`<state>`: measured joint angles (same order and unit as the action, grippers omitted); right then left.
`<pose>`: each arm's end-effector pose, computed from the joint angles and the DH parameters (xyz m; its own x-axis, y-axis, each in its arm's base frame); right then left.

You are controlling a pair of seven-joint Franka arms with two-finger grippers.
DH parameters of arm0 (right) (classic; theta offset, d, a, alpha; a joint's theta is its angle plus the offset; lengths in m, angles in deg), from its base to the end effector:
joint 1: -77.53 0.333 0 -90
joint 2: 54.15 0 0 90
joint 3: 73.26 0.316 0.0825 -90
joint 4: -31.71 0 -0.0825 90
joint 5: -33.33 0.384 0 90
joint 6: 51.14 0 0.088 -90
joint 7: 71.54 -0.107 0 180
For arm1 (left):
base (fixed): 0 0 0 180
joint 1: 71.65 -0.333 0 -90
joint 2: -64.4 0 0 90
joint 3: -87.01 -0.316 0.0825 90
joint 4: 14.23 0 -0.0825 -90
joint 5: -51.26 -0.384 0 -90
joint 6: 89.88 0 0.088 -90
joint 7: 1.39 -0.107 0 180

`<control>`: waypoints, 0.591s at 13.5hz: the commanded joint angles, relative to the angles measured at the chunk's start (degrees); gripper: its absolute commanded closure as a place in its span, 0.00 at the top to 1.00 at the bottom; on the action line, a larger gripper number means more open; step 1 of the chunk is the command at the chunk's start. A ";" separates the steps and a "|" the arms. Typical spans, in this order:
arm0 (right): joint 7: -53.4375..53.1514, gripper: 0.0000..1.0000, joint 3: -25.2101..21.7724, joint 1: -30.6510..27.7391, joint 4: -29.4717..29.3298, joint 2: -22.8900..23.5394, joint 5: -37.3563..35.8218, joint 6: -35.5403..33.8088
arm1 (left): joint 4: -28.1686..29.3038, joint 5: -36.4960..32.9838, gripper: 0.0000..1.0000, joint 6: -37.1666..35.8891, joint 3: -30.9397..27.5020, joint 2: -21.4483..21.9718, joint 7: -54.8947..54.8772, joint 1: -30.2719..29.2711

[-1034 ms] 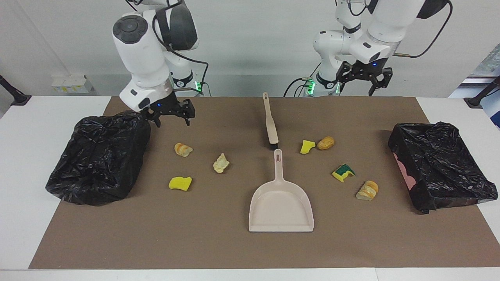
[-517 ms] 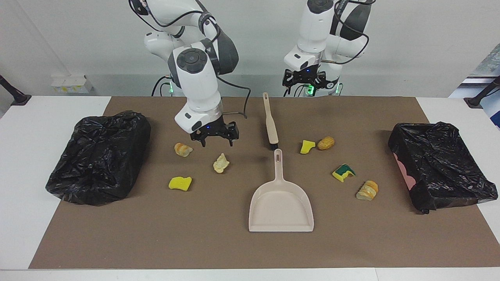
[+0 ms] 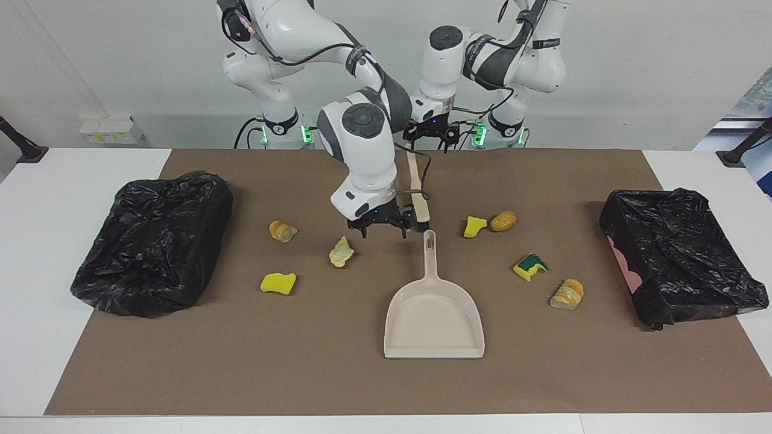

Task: Sweep and dump trash in bin
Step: 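Grasp the dustpan with the right gripper while the left gripper grasps the brush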

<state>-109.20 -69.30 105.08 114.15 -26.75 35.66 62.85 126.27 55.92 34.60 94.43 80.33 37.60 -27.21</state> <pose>0.6026 0.3626 0.4233 0.9912 -0.1317 0.0146 -0.1297 -0.9865 -0.0997 0.2714 -0.3510 0.4014 0.9847 -0.1728 -0.0226 -0.1723 -0.9848 0.0221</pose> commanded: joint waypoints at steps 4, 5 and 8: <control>-10.32 1.00 -0.54 5.13 -10.64 11.88 -3.91 4.48 | 2.76 0.88 1.00 9.20 -1.18 -5.99 5.74 4.87; -10.67 1.00 -0.45 5.49 -10.64 12.41 -4.34 5.01 | 2.76 0.88 1.00 9.12 -1.18 -5.99 5.92 4.95; -12.17 0.87 -0.18 7.06 -10.55 13.64 -4.61 5.37 | 2.85 0.88 0.55 8.42 -1.18 -5.82 6.36 5.31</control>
<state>-119.10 -69.39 111.13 105.41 -14.60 32.09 67.71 128.42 55.96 42.91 94.35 73.61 43.07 -23.69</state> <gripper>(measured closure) 0.000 0.225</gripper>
